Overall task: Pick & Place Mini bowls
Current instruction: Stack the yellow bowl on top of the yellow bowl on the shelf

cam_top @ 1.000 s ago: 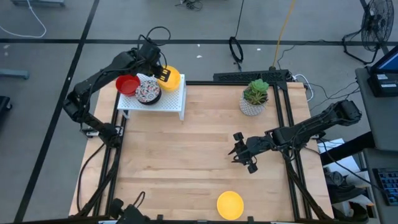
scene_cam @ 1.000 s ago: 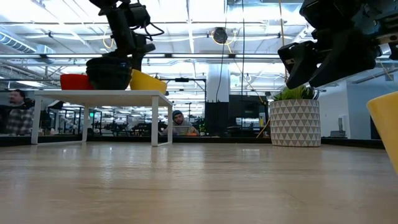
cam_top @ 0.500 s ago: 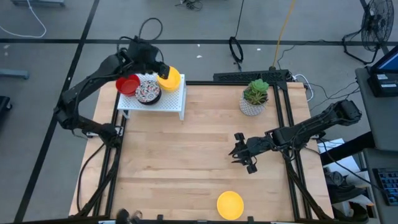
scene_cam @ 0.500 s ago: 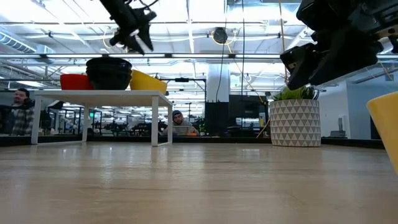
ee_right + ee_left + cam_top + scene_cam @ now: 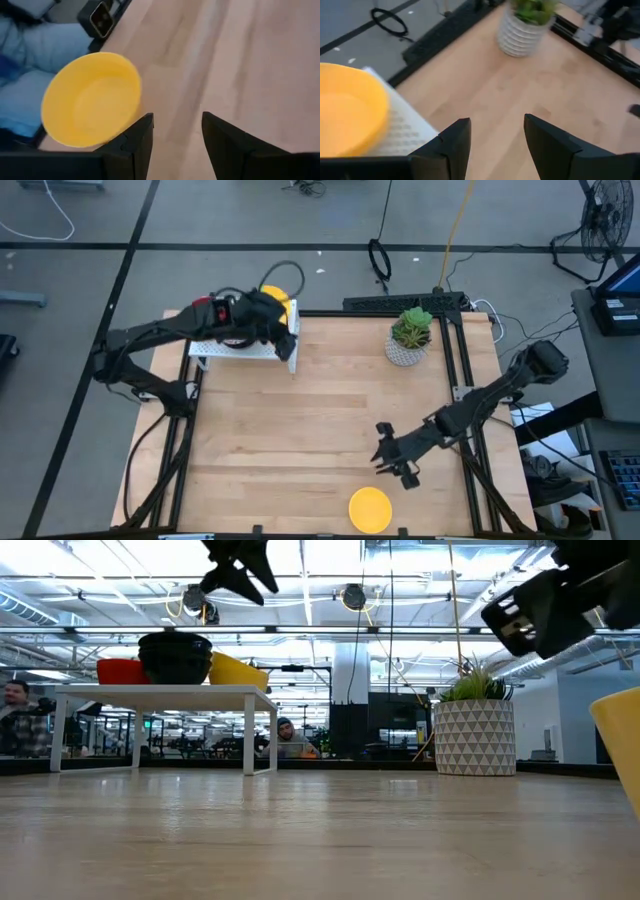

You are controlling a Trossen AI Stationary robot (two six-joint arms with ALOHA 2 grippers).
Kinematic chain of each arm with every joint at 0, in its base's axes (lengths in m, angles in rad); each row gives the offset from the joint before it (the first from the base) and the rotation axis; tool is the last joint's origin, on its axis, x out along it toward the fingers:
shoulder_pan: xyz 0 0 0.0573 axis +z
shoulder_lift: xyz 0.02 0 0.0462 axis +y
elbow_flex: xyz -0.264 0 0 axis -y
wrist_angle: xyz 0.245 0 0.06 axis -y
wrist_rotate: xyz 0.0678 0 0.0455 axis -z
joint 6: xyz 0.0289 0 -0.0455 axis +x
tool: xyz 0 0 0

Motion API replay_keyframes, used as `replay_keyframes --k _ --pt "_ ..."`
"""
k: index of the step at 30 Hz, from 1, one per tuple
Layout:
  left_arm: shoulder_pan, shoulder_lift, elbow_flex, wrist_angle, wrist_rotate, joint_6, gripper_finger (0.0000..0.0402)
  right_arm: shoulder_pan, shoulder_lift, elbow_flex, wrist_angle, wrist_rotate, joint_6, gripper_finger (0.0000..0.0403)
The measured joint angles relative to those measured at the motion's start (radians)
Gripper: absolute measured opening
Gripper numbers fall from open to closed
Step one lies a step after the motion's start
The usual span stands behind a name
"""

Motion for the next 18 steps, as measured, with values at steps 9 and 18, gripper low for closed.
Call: replay_keyframes --k 9,18 --pt "-0.205 0.0 0.0 0.0 -0.08 -0.059 0.0186 0.01 0.195 0.104 0.02 -0.109 0.131 0.0155" --pt "-0.34 0.0 0.0 0.003 -0.204 -0.13 0.0186 0.011 0.342 0.112 0.104 -0.147 0.265 0.0155"
